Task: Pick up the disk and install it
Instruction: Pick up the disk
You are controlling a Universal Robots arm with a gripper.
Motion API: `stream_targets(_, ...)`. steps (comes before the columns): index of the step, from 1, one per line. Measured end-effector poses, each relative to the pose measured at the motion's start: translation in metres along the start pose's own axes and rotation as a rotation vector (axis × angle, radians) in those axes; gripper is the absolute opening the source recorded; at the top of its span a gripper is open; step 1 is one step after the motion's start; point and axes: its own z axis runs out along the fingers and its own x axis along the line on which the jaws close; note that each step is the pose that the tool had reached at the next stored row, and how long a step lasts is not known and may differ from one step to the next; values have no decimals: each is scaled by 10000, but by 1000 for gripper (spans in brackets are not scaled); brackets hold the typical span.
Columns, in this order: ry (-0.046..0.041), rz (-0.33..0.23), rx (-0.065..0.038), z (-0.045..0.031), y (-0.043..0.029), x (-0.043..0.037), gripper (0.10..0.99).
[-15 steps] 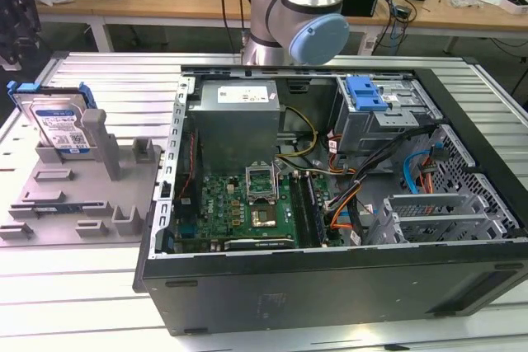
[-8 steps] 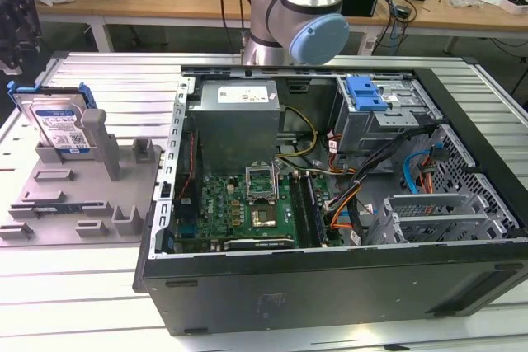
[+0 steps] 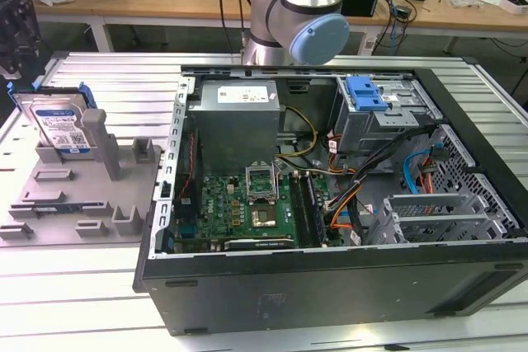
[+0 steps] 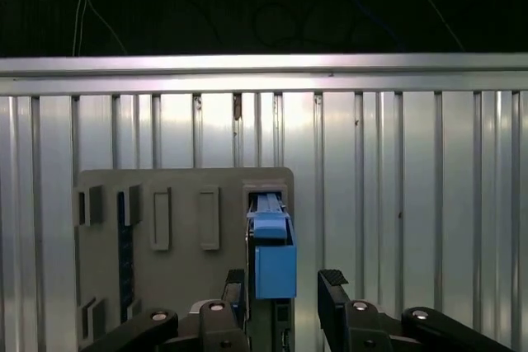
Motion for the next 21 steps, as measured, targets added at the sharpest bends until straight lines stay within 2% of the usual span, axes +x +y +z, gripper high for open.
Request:
stream_targets(5, 0, 0, 0, 55, 6, 8, 482)
stream_targets(21, 0, -1, 0, 163, 17, 44, 482)
